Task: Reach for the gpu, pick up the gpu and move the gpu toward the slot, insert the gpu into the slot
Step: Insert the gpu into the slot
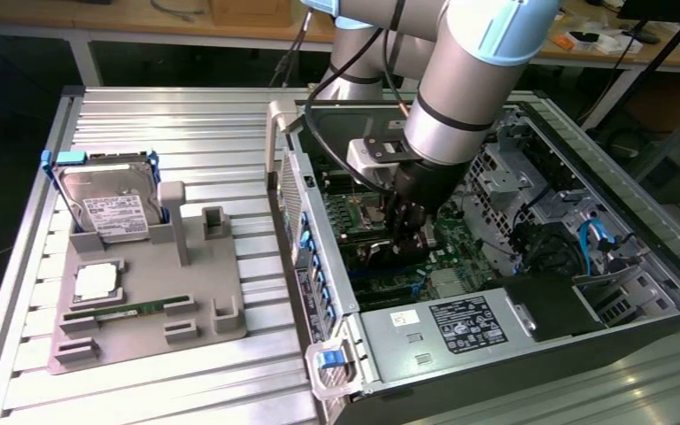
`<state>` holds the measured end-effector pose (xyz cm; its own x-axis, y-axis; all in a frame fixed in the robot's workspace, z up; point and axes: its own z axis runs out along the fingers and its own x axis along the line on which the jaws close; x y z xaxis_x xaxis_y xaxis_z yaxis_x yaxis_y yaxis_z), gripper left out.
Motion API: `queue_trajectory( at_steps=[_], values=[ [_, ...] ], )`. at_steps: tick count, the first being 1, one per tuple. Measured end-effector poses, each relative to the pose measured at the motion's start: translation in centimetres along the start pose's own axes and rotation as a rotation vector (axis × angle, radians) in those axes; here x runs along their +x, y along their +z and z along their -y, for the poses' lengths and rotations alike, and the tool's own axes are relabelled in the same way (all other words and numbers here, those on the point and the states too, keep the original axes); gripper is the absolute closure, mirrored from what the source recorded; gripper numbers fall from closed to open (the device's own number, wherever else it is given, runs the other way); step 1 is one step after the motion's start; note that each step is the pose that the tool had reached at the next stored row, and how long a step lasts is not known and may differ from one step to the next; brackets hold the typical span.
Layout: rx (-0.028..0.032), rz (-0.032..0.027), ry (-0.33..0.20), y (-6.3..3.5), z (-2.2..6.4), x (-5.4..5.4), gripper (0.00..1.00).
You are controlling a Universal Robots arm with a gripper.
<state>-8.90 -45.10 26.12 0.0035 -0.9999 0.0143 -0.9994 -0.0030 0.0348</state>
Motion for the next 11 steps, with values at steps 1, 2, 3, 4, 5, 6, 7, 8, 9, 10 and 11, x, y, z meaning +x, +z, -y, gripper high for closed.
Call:
queue_trajectory(
  at_steps=[1, 2, 3, 4, 5, 6, 7, 8, 9, 10, 11],
  values=[
    [0.0001, 0.0001, 0.0, -0.02, 0.0, 0.0, 0.73],
    [0.0001, 0.0001, 0.0, -0.04, 0.0, 0.0, 0.73],
    [0.0001, 0.0001, 0.0, -0.05, 0.0, 0.0, 0.73],
    [0.0001, 0.0, 0.0, -0.07, 0.0, 0.0, 0.73],
    [0.0, -0.0002, 0.0, -0.08, 0.0, -0.01, 0.73],
    [0.0, -0.0001, 0.0, -0.09, 0.0, -0.01, 0.73],
    [0.0001, 0.0, 0.0, -0.1, -0.01, -0.02, 0.73],
    [0.0001, 0.0001, 0.0, -0.1, -0.01, -0.02, 0.73],
    [0.0001, 0.0, 0.0, -0.1, -0.01, -0.02, 0.73],
    [0.0, -0.0001, 0.0, -0.11, -0.01, -0.01, 0.73],
    [0.0001, 0.0, 0.0, -0.1, -0.01, -0.01, 0.73]
  ],
)
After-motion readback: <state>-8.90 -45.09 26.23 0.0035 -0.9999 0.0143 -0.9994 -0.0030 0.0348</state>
